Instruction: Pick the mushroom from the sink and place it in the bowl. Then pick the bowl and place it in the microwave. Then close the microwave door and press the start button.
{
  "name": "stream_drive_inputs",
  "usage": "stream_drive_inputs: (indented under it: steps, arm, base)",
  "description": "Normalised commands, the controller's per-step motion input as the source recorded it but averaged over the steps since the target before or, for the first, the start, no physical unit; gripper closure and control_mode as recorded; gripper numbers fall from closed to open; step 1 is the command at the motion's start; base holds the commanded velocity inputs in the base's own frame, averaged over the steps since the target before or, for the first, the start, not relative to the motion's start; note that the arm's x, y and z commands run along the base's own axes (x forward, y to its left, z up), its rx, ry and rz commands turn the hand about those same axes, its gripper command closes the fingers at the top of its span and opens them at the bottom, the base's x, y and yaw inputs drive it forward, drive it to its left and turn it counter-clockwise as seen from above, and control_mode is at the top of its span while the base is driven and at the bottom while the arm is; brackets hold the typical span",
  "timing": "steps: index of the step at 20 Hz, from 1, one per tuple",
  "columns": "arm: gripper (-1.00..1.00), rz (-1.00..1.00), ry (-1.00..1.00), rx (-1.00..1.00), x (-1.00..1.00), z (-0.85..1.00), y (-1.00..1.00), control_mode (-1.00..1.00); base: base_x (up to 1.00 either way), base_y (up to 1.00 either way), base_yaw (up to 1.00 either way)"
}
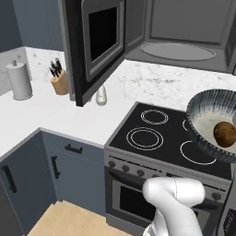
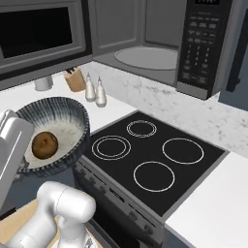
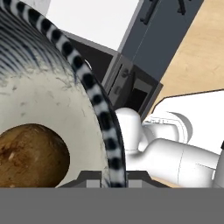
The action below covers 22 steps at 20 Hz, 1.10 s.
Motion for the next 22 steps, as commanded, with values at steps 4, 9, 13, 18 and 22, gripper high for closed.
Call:
stream_drive_inputs:
  steps: [4,9,13,18,22]
  arm:
    - [1.0,0.0,0.0,0.0,0.0,0.0,0.0,1.0]
    - [1.0,0.0,0.0,0.0,0.0,0.0,0.0,1.0]
    - [1.0,0.08,0.01,0.0,0.12,0.29,0.0,-1.0]
    - [1.0,0.0,-0.07,-0.05,-0.09,0.61,0.0,-1.0]
    - [1.0,0.0,0.0,0.0,0.24,0.48,-0.02,-1.0]
  base:
    - [0.77,-0.08,0.29]
    - [0.43,-0.01,0.18]
    - [0.0,0.0,0.0]
    - [0.0,0.0,0.0]
    - [0.0,0.0,0.0]
